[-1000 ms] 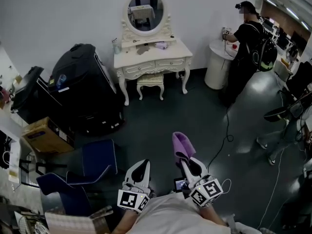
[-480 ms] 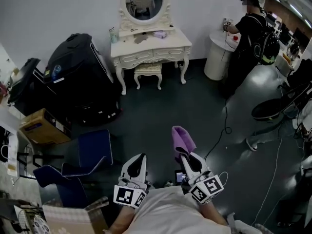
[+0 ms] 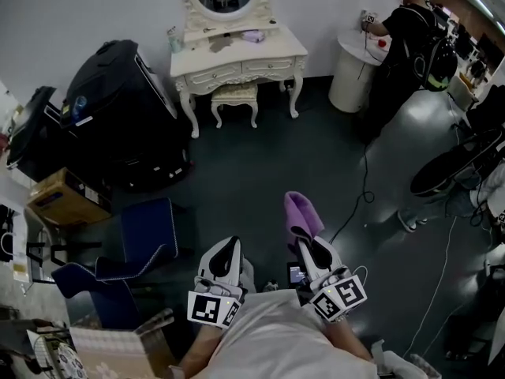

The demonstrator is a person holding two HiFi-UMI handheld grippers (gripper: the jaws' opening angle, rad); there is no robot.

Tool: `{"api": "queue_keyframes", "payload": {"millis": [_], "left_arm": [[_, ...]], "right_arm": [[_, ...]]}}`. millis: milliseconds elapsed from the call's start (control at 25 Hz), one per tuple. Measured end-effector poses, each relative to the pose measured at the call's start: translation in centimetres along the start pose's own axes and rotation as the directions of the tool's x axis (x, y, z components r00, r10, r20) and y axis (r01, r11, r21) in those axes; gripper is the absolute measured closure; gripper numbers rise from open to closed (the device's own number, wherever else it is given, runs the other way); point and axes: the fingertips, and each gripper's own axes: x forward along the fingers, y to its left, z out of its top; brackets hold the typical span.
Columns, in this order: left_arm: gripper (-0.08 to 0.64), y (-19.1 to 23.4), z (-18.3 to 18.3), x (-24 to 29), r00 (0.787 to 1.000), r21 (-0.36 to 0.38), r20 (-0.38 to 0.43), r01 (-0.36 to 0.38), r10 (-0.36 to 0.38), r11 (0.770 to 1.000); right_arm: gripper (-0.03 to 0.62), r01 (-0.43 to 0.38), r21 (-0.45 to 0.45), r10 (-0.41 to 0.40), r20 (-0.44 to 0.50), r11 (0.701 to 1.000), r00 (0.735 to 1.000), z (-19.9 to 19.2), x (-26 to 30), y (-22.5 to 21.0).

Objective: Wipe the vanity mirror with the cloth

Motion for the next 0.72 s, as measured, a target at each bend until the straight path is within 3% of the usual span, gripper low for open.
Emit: {"api": "queue_keyframes", "payload": {"millis": [280, 720], "left_arm": [[0.560, 3.9, -0.2, 5.8, 1.000, -0.017, 0.011, 0.001, -0.001, 1.000], [0.560, 14.0, 3.9, 16.8, 0.996, -0.016, 0.057, 0.073, -0.072, 0.997]], "right_arm": [[0.546, 0.004, -0.026, -0.004, 0.000, 1.000, 1.000, 1.1, 6.2, -2.8], [0.545, 0.025, -0.059, -0.025, 0.004, 0.998, 1.000, 4.0, 20.4, -4.9]]}}
